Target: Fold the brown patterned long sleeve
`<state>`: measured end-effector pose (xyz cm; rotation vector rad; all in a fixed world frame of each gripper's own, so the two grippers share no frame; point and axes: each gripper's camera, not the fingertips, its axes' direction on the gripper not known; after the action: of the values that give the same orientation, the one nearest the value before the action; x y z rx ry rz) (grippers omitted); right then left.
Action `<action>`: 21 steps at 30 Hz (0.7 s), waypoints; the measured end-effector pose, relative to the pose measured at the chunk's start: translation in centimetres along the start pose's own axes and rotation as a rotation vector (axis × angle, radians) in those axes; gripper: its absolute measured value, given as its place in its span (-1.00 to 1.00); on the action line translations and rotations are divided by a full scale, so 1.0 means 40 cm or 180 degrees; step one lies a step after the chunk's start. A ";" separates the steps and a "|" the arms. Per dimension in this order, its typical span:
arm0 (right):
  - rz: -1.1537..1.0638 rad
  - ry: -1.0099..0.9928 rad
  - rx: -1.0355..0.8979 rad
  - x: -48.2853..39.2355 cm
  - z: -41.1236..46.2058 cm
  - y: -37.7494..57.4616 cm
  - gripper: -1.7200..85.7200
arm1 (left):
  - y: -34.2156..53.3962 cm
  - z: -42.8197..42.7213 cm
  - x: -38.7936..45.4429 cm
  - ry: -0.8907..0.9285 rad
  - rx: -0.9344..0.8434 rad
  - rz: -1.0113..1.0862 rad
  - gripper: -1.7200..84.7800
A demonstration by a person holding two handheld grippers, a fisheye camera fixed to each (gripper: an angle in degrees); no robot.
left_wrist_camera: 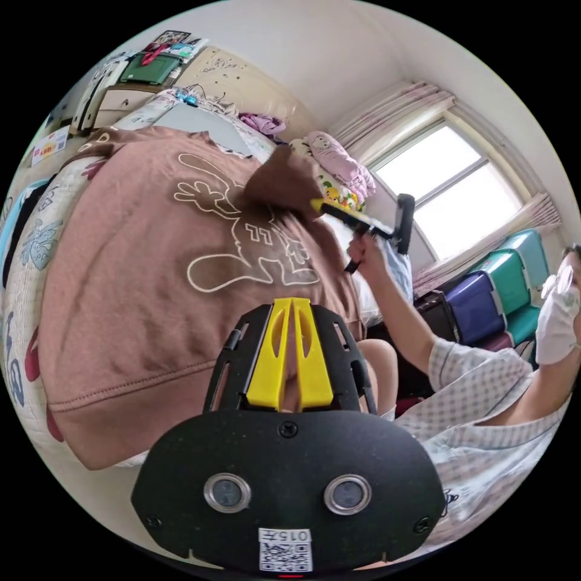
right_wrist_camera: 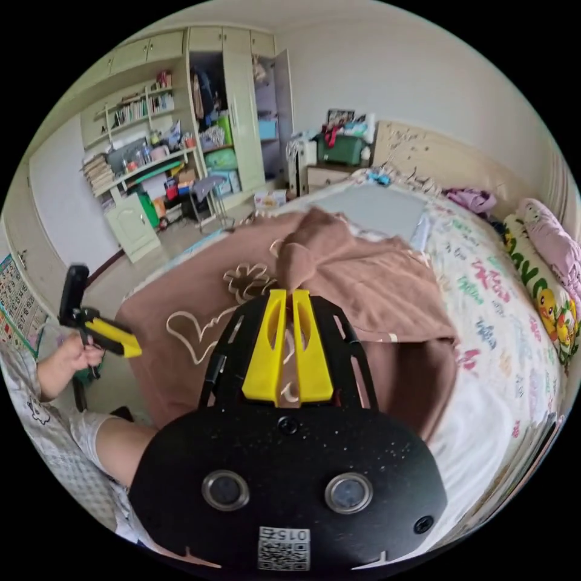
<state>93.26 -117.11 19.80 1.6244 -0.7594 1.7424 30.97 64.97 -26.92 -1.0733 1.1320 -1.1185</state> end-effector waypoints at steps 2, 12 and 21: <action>-0.0110 0.0123 -0.0396 -0.085 0.081 0.046 -0.93 | -0.014 -0.023 0.020 0.0171 0.0074 0.0015 -0.94; -0.0473 0.0547 -0.0801 -0.153 0.138 0.083 -0.91 | -0.183 -0.012 0.222 -0.0566 0.0016 0.0796 -0.72; 0.0176 -0.0615 -0.0807 0.032 0.138 0.063 -0.93 | -0.158 0.426 0.194 -0.1187 -0.0973 0.1675 -0.75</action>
<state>94.75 -122.89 21.51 1.6227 -1.0792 1.4702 47.81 57.58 -19.66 -1.0723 1.2062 -0.3223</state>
